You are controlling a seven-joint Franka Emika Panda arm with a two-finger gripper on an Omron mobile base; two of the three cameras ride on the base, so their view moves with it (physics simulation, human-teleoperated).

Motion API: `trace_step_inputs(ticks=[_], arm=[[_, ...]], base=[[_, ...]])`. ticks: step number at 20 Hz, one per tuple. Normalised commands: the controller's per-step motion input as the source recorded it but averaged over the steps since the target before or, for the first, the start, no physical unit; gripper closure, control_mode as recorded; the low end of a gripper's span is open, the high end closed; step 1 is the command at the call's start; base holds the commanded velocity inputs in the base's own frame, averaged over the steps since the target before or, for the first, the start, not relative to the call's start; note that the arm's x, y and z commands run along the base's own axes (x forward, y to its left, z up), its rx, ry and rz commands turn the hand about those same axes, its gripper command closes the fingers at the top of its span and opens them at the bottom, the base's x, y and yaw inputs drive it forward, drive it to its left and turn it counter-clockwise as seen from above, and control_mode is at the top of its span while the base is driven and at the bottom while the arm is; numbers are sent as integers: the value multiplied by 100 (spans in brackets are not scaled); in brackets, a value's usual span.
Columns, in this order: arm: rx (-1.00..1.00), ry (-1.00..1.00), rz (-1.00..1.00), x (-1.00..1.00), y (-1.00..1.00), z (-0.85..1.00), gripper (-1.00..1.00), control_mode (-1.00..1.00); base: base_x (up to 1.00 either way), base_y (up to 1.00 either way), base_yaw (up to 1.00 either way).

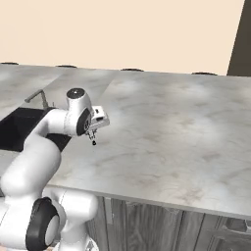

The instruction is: Pick up the tongs from the counter and place them near the plate next to the oven.

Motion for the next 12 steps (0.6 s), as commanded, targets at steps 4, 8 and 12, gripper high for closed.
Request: trace_step_inputs(ticks=[4,8,12], arm=[[0,-4,2,-43,0,89,100,-100],[-1,-13,9,-44,3,76,100,-100],[-1,-4,4,-10,4,16,100,100]], base=[[0,0,0],[0,0,0],[-43,14,22]])
